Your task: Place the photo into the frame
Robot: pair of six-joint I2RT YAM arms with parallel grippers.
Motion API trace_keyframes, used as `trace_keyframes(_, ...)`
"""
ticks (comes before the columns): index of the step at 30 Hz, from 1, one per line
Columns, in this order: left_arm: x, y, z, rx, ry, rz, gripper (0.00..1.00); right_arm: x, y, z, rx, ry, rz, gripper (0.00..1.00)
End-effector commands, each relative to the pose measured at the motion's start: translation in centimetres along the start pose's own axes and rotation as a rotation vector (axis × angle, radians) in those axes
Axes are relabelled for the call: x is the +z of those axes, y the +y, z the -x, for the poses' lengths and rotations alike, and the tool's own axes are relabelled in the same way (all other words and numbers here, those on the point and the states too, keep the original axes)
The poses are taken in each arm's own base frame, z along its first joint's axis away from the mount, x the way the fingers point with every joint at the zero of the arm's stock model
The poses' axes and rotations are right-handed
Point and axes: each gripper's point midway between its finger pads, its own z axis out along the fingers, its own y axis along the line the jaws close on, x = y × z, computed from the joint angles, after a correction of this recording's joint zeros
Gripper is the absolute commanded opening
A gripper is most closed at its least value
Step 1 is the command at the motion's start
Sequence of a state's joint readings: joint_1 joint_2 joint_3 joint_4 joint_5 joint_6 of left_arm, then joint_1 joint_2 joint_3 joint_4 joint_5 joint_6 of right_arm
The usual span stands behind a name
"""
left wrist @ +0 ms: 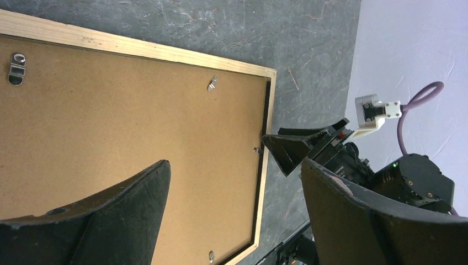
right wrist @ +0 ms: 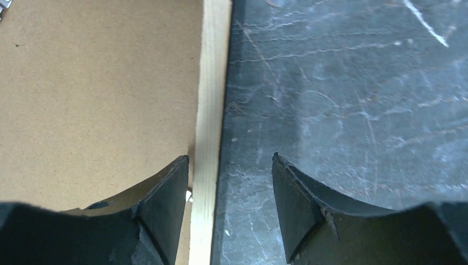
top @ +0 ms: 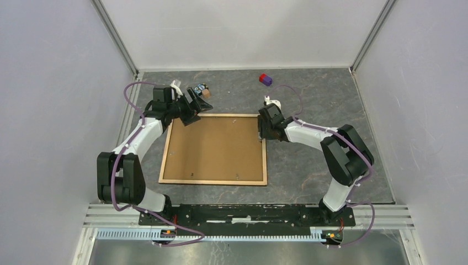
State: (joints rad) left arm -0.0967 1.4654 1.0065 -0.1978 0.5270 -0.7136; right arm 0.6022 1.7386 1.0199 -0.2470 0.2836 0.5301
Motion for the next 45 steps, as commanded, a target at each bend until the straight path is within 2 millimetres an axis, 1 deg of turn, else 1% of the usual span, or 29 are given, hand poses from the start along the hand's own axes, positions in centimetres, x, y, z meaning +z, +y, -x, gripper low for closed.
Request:
trace_keyframes(1,-0.3,-1.5,0.4,-0.007,-0.020,-0.051,0.93,0.9,2.3,1.4,-0.033,-0.011,0.086,0.60)
trace_keyframes(4,-0.2,-1.5,0.2,-0.003,-0.016,-0.052,0.94,1.4,2.1,1.2,0.001,-0.006,0.068,0.54)
trace_keyframes(6,-0.1,-1.5,0.2,-0.002,-0.014,-0.051,0.94,1.6,1.3,0.7,0.046,0.007,0.027,0.47)
trace_keyframes(8,-0.1,-1.6,0.2,-0.001,-0.013,-0.053,0.94,1.7,-0.1,0.2,0.110,0.016,-0.024,0.40)
trace_keyframes(11,-0.2,-1.8,0.1,0.002,-0.012,-0.058,0.94,1.6,-2.0,-0.8,0.218,0.028,-0.048,0.30)
trace_keyframes(14,-0.2,-1.8,0.0,0.001,-0.010,-0.059,0.94,1.3,-4.3,-2.2,0.319,0.042,-0.079,0.18)
trace_keyframes(18,-0.1,-2.0,-0.1,0.002,-0.004,-0.064,0.94,0.6,-7.1,-3.4,0.416,0.040,-0.128,0.01)
trace_keyframes(21,0.0,-2.0,-0.3,0.003,-0.001,-0.061,0.94,0.1,-9.0,-4.7,0.488,0.061,-0.170,0.00)
trace_keyframes(24,0.2,-2.0,-0.6,-0.001,0.010,-0.061,0.94,-0.5,-10.4,-6.2,0.534,0.080,-0.201,0.00)
trace_keyframes(27,0.8,-2.1,-1.6,0.002,0.032,-0.051,0.93,-1.1,-11.0,-7.5,0.554,0.092,-0.212,0.00)
trace_keyframes(30,1.6,-2.0,-3.0,0.015,0.071,-0.020,0.92,-1.8,-11.2,-9.4,0.588,0.110,-0.204,0.00)
trace_keyframes(32,2.0,-2.0,-3.7,0.015,0.088,-0.009,0.90,-2.2,-11.1,-10.4,0.618,0.108,-0.188,0.03)
trace_keyframes(33,2.2,-2.0,-4.2,0.017,0.099,-0.002,0.89,-2.4,-11.0,-10.9,0.629,0.104,-0.170,0.06)
trace_keyframes(35,2.6,-2.0,-5.2,0.020,0.109,0.019,0.88,-2.7,-10.7,-11.1,0.633,0.090,-0.132,0.15)
trace_keyframes(36,2.7,-1.9,-5.6,0.022,0.111,0.032,0.88,-2.9,-10.7,-11.2,0.627,0.085,-0.120,0.21)
trace_keyframes(39,2.8,-1.1,-6.5,-0.001,0.090,0.105,0.87,-3.4,-10.6,-10.7,0.570,0.066,-0.089,0.37)
trace_keyframes(41,2.7,0.0,-7.4,-0.028,0.063,0.192,0.87,-3.8,-10.4,-9.8,0.497,0.036,-0.054,0.51)
trace_keyframes(42,2.6,0.5,-8.2,-0.037,0.053,0.241,0.87,-4.0,-10.3,-9.4,0.448,0.025,-0.033,0.57)
trace_keyframes(43,2.5,0.9,-9.1,-0.070,0.051,0.283,0.87,-4.3,-9.9,-8.7,0.390,0.001,0.004,0.60)
trace_keyframes(44,2.2,1.4,-10.3,-0.109,0.056,0.330,0.87,-4.6,-9.7,-8.2,0.348,-0.015,0.032,0.64)
trace_keyframes(45,1.9,1.9,-11.8,-0.142,0.066,0.372,0.86,-5.0,-9.6,-7.8,0.308,-0.037,0.051,0.69)
